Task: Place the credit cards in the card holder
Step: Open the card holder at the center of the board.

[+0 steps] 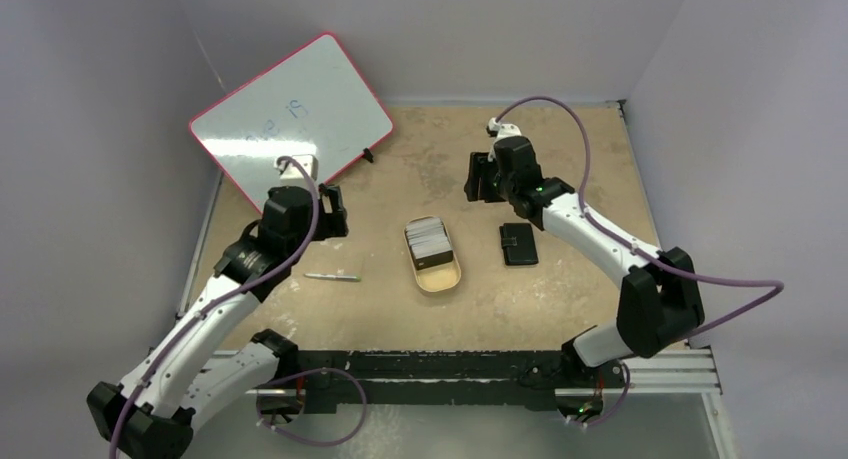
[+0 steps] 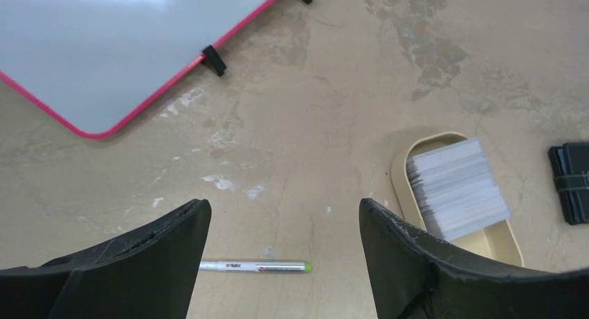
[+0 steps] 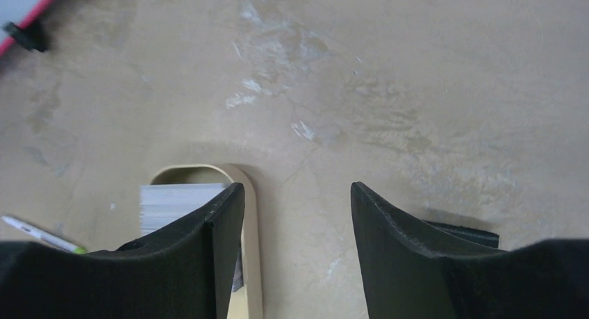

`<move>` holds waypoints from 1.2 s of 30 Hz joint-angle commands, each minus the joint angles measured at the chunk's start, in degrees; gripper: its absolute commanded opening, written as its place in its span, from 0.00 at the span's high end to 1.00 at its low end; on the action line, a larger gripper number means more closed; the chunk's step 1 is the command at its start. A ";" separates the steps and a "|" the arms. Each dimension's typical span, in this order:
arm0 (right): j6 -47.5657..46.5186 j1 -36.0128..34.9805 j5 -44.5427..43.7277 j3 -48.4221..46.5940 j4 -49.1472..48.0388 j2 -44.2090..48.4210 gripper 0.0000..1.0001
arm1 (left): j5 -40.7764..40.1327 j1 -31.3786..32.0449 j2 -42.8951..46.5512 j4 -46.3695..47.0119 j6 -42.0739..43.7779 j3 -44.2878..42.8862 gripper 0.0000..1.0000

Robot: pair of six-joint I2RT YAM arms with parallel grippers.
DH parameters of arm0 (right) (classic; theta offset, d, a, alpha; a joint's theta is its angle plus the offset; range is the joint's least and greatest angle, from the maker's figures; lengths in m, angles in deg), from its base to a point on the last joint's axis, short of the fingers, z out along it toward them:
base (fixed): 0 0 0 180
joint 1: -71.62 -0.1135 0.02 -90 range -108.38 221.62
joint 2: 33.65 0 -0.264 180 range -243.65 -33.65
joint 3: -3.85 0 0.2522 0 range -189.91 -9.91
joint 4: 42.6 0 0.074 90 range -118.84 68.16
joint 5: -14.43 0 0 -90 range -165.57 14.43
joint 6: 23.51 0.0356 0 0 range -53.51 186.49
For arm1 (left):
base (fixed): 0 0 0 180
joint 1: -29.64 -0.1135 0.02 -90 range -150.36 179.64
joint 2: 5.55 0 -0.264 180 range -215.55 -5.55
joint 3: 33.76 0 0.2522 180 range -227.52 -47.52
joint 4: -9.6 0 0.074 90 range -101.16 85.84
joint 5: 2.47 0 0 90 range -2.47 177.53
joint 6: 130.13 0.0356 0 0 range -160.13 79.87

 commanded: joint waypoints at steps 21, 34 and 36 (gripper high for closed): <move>11.81 0.04 -15.55 4.38 15.63 -7.77 0.44 | 12.52 0.35 -6.05 0.38 -2.18 -4.67 0.31; 11.72 0.03 -23.71 3.70 16.94 -13.68 0.49 | 13.83 0.34 -5.46 0.35 -5.56 -3.10 0.40; 11.66 0.01 -24.79 3.49 17.65 -13.41 0.58 | 15.90 0.38 -6.25 0.59 -6.17 -2.99 0.44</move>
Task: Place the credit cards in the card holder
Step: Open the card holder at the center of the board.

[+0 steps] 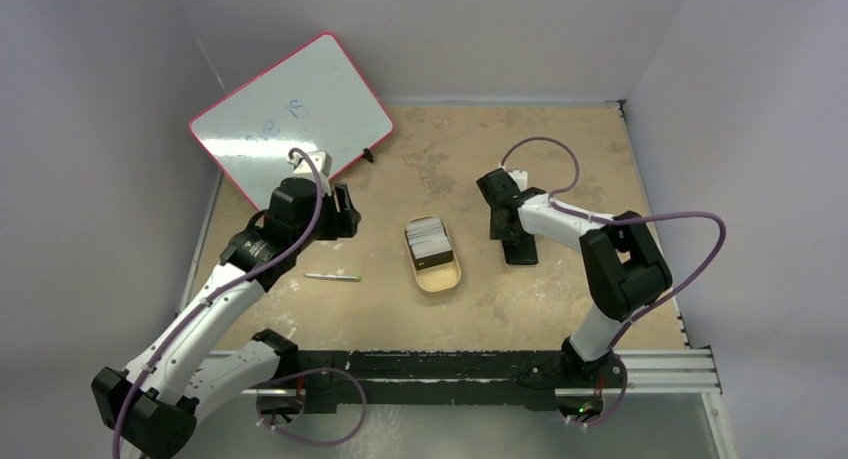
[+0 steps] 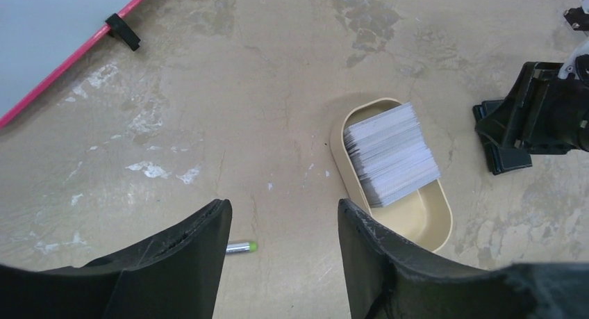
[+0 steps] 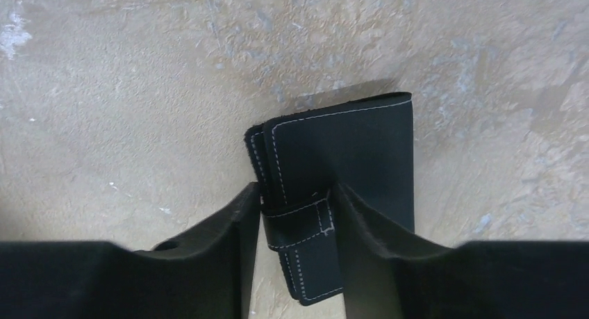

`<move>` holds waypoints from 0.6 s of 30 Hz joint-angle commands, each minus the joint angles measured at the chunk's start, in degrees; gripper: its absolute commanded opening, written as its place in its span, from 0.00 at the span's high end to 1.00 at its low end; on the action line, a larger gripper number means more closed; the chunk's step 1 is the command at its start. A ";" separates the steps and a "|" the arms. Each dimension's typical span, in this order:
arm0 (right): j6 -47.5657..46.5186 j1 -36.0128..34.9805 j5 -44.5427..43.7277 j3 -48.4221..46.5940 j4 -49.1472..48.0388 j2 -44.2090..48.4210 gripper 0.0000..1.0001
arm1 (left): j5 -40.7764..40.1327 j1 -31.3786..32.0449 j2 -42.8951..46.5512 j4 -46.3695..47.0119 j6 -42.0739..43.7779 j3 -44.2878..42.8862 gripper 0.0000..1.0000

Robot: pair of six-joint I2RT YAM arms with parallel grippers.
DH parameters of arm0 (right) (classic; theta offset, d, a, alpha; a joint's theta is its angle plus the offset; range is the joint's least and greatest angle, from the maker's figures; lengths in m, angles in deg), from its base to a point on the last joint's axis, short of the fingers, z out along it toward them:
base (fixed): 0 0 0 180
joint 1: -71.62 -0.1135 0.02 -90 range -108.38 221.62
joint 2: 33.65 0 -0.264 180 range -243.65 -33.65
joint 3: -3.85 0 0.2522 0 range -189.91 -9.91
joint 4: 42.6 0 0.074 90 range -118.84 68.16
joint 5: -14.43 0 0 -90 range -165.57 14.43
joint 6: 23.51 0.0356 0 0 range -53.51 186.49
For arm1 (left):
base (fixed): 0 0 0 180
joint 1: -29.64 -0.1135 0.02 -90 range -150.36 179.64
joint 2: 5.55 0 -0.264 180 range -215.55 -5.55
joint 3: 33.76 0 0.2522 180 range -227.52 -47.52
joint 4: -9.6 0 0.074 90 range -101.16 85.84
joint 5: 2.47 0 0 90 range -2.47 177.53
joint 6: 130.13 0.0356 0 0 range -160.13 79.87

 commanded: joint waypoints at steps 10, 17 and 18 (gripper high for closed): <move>-3.40 -0.43 5.39 1.58 0.52 17.28 1.00 | 9.11 7.10 -6.64 8.26 -9.34 4.74 0.54; -3.79 -0.55 29.80 9.90 -6.52 41.12 1.00 | 13.21 10.29 -6.80 17.56 -14.72 7.49 0.55; -3.16 -0.59 34.02 11.29 -8.48 43.82 1.00 | 13.98 10.28 -6.07 19.32 -16.07 7.94 0.53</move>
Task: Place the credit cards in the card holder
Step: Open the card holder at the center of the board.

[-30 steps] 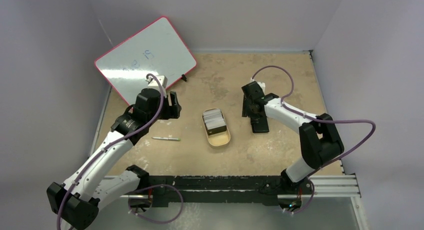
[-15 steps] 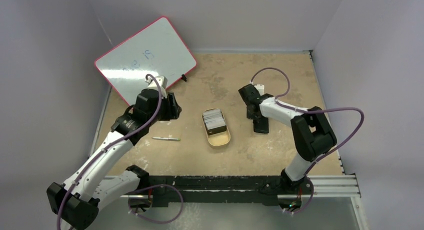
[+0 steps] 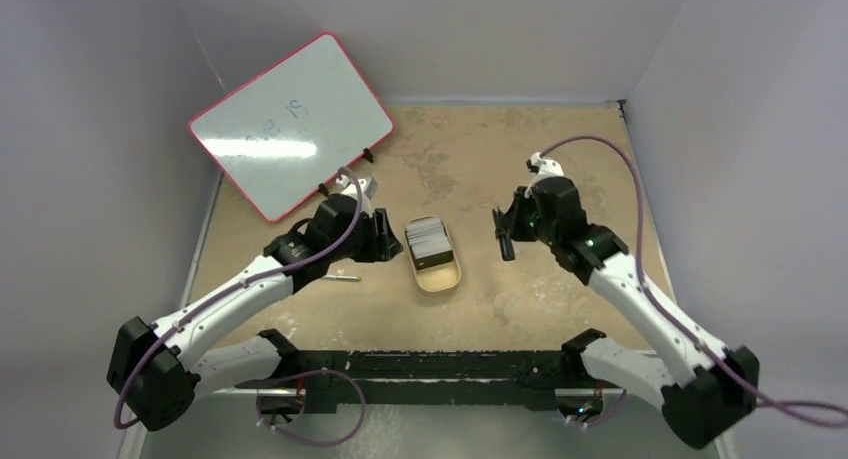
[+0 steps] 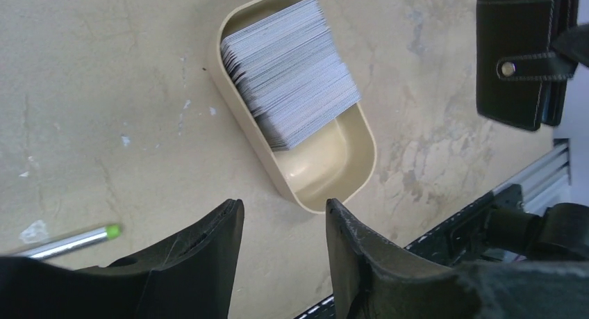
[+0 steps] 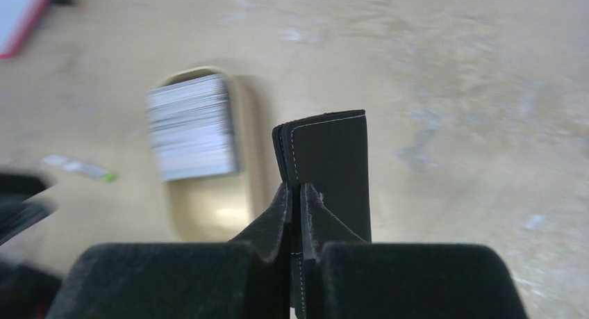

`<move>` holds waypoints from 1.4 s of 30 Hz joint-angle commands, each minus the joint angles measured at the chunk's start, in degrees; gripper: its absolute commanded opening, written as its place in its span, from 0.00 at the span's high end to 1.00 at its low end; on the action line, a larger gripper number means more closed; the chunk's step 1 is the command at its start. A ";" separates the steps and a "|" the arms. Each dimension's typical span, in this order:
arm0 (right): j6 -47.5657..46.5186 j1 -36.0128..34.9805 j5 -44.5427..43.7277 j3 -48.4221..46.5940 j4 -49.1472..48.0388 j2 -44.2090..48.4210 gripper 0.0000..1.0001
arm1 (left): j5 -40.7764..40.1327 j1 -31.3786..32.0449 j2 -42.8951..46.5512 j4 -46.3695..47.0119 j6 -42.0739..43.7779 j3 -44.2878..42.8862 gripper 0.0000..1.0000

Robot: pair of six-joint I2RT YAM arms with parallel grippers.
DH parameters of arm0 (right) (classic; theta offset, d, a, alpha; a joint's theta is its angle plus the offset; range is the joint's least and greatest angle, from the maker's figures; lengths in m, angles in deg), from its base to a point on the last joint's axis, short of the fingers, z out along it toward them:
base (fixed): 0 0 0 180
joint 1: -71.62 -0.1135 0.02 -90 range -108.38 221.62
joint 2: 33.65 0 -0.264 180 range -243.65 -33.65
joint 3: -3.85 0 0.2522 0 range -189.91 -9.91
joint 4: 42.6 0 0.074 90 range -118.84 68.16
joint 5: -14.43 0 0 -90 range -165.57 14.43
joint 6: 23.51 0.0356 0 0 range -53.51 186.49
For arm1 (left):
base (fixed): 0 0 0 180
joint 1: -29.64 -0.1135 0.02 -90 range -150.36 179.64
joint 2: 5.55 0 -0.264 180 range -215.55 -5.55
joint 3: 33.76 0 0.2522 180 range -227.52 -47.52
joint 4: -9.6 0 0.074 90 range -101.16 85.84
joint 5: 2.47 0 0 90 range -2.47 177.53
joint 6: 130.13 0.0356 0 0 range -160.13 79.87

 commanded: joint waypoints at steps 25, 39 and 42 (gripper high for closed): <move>37.19 -0.44 51.06 24.53 -73.31 19.83 1.00 | 22.39 0.30 8.23 60.46 -33.12 13.21 0.30; 45.60 -0.44 48.94 23.84 -87.36 12.85 1.00 | 24.57 1.16 6.88 73.54 -33.94 16.79 0.23; 46.45 -0.45 48.83 24.15 -89.59 12.15 1.00 | 24.39 1.25 5.81 75.53 -34.69 17.17 0.39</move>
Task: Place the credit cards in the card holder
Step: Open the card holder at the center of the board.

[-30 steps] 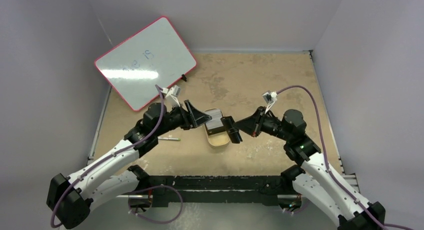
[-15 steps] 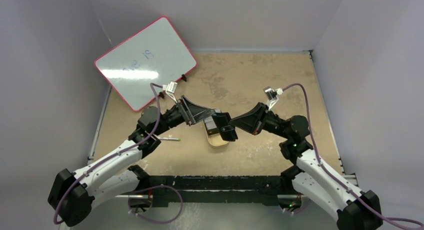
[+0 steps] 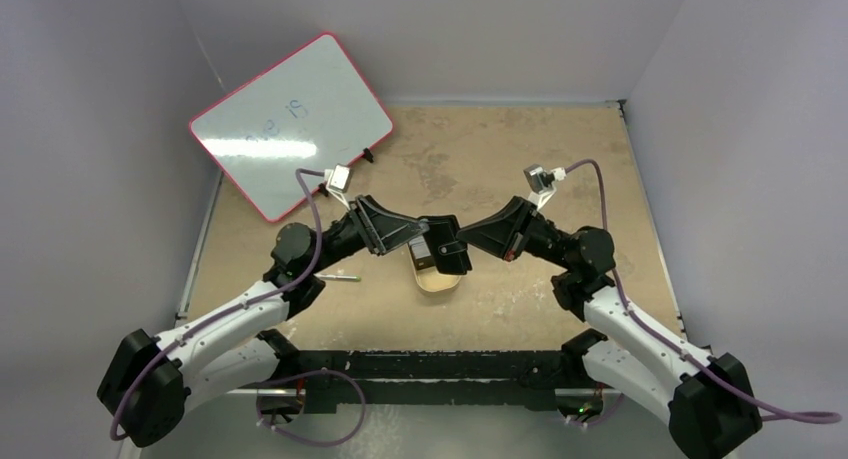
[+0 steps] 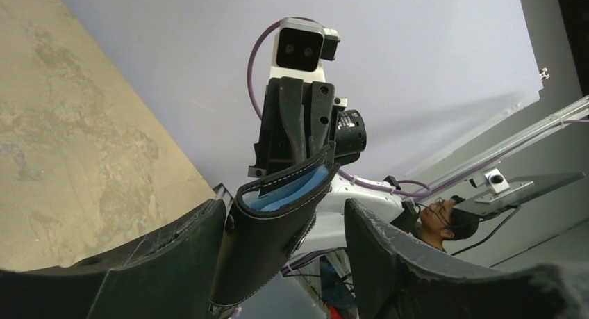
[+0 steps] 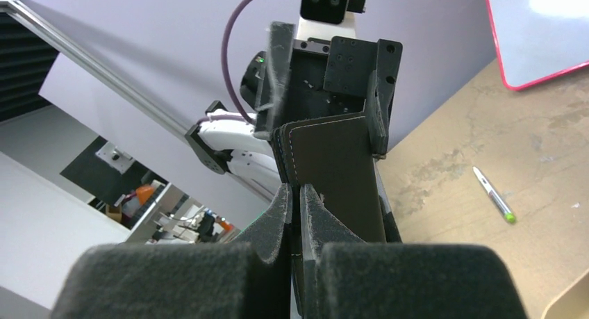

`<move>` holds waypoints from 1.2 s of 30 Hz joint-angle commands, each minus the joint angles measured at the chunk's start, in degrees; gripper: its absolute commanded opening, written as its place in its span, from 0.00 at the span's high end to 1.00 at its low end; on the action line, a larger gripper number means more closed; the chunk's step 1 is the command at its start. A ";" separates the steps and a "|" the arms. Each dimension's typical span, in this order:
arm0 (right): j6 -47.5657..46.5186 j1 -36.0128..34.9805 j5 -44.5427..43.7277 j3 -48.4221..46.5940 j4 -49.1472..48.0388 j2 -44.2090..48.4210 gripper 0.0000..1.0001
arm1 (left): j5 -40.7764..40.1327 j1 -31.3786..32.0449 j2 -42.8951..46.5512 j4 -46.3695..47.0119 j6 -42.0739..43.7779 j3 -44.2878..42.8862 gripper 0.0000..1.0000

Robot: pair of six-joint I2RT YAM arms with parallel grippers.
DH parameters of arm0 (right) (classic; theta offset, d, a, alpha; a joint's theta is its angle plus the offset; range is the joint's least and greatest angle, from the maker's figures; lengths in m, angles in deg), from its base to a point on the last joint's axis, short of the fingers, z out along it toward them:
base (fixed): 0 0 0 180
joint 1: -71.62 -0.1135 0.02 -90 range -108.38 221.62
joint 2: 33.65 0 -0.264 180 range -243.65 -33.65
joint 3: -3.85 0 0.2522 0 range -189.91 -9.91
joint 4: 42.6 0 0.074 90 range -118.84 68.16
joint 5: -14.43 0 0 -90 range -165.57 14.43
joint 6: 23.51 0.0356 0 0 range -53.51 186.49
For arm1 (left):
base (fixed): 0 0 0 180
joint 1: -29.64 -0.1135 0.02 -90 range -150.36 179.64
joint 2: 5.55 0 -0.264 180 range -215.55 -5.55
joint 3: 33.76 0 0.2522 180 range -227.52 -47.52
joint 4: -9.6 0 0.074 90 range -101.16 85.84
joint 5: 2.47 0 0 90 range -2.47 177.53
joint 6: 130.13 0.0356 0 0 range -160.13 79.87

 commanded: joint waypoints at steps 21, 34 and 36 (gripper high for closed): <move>-34.90 -1.29 -32.05 -26.36 65.93 1.89 0.56 | -21.92 0.48 0.40 -43.08 18.54 -13.40 1.00; -33.94 -19.62 -47.14 -31.69 67.80 -11.17 0.57 | -23.48 0.53 -3.16 -45.67 14.98 -14.03 1.00; -33.74 -22.21 -48.66 -34.21 67.98 -13.98 0.56 | -22.81 0.53 -3.67 -45.35 14.55 -14.19 1.00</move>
